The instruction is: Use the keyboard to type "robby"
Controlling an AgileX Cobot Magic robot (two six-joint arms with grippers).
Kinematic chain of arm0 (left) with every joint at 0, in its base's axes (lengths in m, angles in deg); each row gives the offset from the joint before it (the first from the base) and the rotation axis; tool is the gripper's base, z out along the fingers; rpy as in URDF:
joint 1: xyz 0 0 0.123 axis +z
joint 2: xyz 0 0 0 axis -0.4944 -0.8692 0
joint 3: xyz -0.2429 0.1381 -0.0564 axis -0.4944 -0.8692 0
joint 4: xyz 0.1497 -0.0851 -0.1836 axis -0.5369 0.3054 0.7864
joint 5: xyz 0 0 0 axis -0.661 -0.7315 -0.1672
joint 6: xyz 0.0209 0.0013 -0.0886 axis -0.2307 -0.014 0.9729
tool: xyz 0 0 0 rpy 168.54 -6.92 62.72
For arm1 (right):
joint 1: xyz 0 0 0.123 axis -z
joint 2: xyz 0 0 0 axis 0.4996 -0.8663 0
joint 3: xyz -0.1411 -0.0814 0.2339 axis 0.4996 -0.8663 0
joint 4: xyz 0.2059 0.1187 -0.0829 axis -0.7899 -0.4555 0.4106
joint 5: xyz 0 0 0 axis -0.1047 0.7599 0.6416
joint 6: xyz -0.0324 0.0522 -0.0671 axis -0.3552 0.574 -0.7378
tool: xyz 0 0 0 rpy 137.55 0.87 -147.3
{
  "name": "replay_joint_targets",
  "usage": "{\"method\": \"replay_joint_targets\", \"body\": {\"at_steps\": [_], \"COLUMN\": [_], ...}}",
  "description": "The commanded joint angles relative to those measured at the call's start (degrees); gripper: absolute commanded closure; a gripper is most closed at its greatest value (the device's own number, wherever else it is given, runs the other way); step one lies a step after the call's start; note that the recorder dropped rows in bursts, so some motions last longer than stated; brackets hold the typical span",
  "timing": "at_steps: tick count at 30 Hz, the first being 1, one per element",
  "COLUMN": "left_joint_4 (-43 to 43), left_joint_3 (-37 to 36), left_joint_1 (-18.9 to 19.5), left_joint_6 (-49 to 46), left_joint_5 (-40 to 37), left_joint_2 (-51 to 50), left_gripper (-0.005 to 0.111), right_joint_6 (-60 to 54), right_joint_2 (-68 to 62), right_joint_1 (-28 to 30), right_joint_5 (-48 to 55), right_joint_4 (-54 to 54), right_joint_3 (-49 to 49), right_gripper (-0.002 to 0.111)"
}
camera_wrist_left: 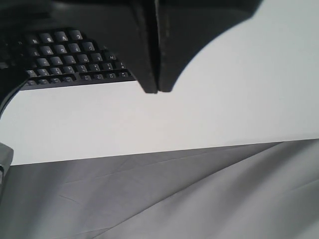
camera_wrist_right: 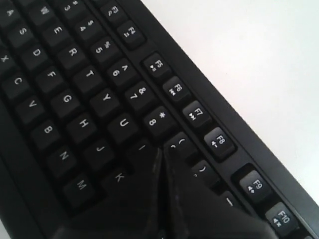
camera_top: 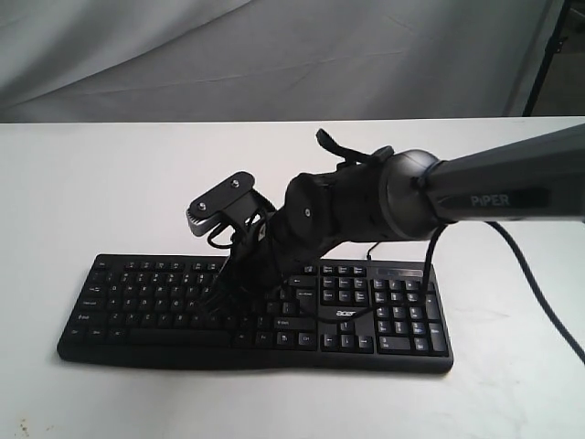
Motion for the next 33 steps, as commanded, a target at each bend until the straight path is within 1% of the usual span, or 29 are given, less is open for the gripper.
{"method": "replay_joint_targets", "body": {"at_steps": [1,10,14,16,18,21,28,33], "left_joint_4": [-0.27,-0.27,-0.27,-0.27,-0.27,-0.27,-0.27,-0.27], "left_joint_3": [-0.25,-0.25,-0.25,-0.25,-0.25,-0.25,-0.25,-0.25], "left_joint_1": [-0.36,-0.36,-0.36,-0.36,-0.36,-0.36,-0.36,-0.36], "left_joint_6": [0.16,0.16,0.16,0.16,0.16,0.16,0.16,0.16], "left_joint_5": [0.42,0.42,0.42,0.42,0.42,0.42,0.42,0.42], "left_joint_2": [0.20,0.20,0.20,0.20,0.20,0.20,0.20,0.20], "left_gripper": [0.107,0.107,0.107,0.107,0.107,0.107,0.107,0.107], "right_joint_6": [-0.17,-0.17,-0.17,-0.17,-0.17,-0.17,-0.01,-0.01], "right_joint_2": [-0.71,-0.71,2.77,3.41,3.15,1.25,-1.64,-3.26], "right_joint_1": [0.26,0.26,0.13,-0.55,-2.26,-5.52,-7.05,-7.05], "right_joint_5": [-1.40,-0.58,1.76,3.67,7.15,7.62,7.06,5.96], "right_joint_4": [0.74,1.00,1.00,1.13,1.24,1.61,1.24,0.98], "right_joint_3": [-0.35,-0.35,0.71,2.25,6.01,9.04,9.03,9.03], "right_gripper": [0.108,0.108,0.108,0.108,0.108,0.108,0.108,0.108]}}
